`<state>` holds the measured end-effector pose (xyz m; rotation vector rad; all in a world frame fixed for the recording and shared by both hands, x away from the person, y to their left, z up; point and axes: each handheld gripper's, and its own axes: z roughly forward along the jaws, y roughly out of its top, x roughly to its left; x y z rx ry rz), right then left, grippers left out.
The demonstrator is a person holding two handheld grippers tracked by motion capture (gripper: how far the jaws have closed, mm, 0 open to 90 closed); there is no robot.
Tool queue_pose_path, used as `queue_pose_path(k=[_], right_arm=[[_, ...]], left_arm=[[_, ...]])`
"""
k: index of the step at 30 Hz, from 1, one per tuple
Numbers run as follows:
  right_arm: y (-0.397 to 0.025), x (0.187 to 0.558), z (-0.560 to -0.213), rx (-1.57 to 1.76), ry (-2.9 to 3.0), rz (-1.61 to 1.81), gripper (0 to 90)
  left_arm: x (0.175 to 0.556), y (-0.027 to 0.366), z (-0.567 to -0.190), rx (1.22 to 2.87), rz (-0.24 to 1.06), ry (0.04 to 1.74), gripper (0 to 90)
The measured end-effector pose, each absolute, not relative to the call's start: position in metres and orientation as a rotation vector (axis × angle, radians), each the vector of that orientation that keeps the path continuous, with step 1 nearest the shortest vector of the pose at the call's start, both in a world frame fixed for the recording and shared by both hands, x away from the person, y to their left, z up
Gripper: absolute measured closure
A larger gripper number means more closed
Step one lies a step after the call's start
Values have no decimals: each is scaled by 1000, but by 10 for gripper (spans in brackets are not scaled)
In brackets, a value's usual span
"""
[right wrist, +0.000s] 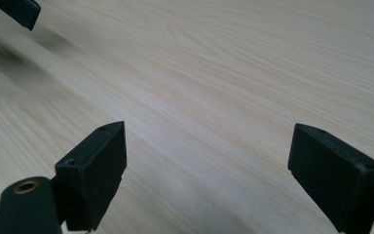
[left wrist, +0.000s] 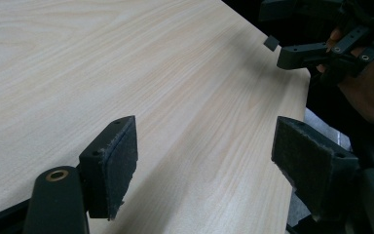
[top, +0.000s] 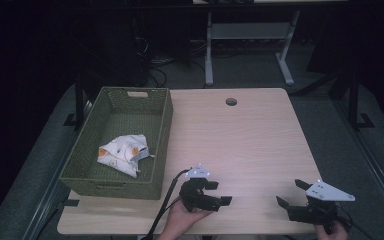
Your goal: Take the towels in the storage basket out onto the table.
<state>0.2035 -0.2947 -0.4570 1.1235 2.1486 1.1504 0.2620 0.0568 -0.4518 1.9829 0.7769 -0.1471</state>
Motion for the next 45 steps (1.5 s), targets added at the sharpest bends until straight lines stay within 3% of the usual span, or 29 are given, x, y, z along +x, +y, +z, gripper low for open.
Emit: queue_pose_path(k=[19,45], right_arm=[[-285,203,-458,1104,2165,1143,138],[-290,203,-457,1107,2148,1162,138]], left_arm=[[264,59,-445,1984,-173,793,232],[311,49,-401,1917,-183,825,223]])
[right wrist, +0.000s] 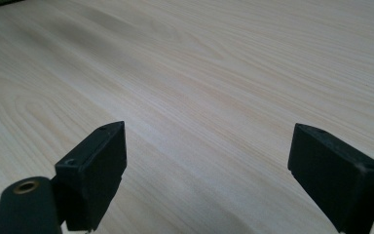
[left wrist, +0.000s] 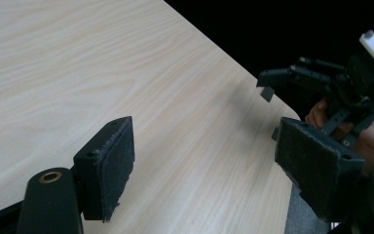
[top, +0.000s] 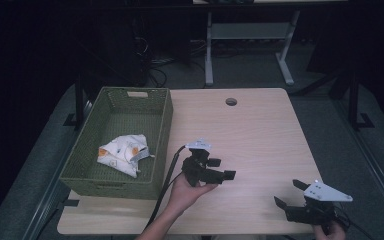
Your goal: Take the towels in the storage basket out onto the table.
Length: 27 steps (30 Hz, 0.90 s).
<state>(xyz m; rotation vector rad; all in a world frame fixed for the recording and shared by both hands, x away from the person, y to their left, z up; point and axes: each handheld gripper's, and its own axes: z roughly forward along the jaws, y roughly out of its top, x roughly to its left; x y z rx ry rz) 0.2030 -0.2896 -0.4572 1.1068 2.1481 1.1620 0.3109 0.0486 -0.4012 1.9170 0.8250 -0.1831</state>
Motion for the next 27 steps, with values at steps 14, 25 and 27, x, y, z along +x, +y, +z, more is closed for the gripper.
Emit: queue_pose_path(k=[14,25,27], right_arm=[[-289,203,-457,1098,2148,1164,138],[-288,203,-457,1100,2158,1156,138],[-288,203,-457,1101,2163,1154,138]], left_arm=[[327,60,-384,1908,-241,840,224],[339,77,-366,1921,-251,842,223],[340,80,-364,1932,-237,841,223]])
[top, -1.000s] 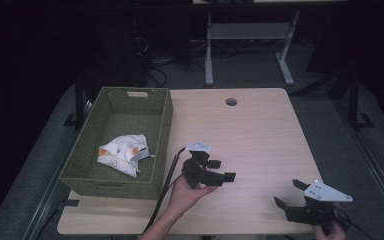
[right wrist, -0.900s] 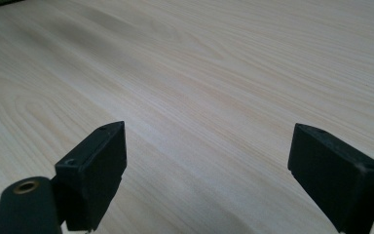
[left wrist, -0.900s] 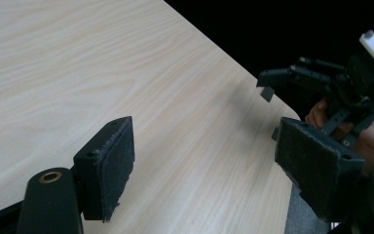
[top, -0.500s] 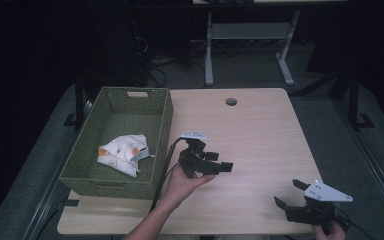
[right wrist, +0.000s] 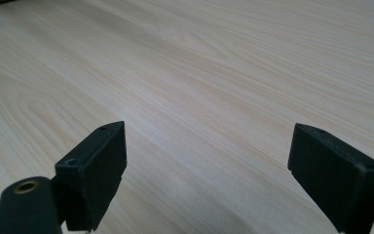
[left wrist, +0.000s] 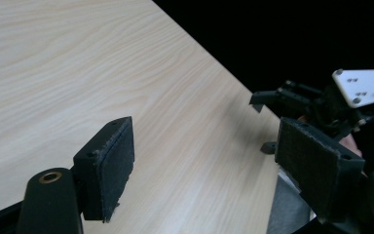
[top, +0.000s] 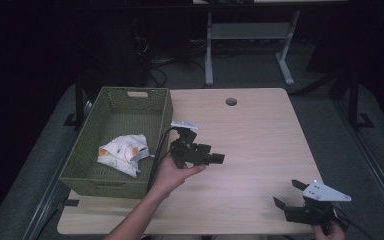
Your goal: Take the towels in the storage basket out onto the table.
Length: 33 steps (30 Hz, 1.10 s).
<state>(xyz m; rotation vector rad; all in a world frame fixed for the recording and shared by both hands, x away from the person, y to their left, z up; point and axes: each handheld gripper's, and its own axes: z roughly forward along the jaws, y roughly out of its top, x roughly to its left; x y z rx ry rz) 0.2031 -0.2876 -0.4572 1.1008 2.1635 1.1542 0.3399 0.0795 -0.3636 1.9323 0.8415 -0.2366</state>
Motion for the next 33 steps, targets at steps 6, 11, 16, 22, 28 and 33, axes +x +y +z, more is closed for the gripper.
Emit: queue_pose_path(k=[6,11,16,22,28,33], right_arm=[[-283,203,-456,1069,2174,1143,138],[-280,203,-457,1054,2184,1142,138],[-278,202,-456,1056,2191,1147,138],[-278,203,-457,1054,2191,1140,138],[-279,202,-456,1063,2183,1143,138],[-279,202,-457,1060,2188,1144,138]], left_arm=[[342,89,-354,1930,-245,838,223],[344,97,-347,1942,-209,846,211],[344,106,-340,1926,-206,838,214],[344,114,-337,1905,-222,842,219],[346,126,-332,1882,-229,841,217],[347,138,-326,1864,-222,847,195]])
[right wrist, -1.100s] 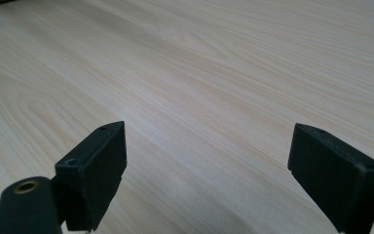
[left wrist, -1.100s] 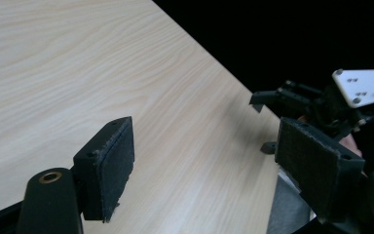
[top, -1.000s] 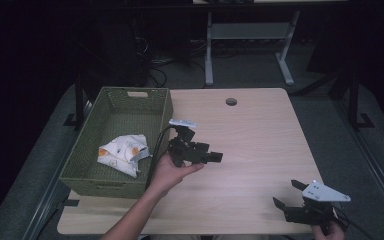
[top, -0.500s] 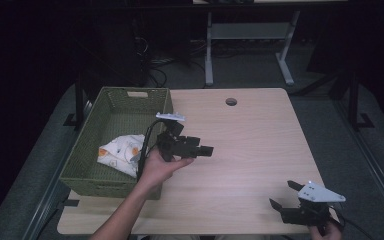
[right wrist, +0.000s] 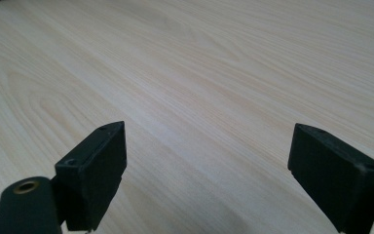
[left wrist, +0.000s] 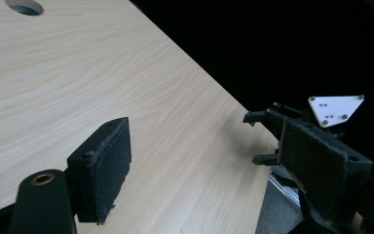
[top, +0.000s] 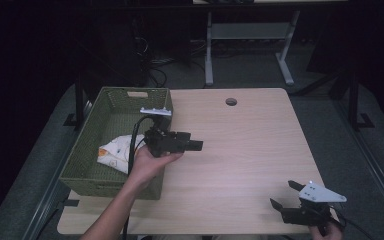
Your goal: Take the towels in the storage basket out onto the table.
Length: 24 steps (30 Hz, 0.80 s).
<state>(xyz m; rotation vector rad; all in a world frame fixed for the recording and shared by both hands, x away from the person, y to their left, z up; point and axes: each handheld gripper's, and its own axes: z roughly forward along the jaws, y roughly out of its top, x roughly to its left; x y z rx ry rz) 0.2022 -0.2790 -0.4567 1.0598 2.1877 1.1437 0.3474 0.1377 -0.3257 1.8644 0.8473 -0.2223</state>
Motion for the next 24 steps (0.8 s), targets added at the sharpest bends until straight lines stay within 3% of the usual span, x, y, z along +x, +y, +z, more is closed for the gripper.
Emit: queue_pose_path(k=[24], right_arm=[[-281,202,-456,1039,2205,1135,138]], left_arm=[[364,201,-328,1781,-251,963,199]])
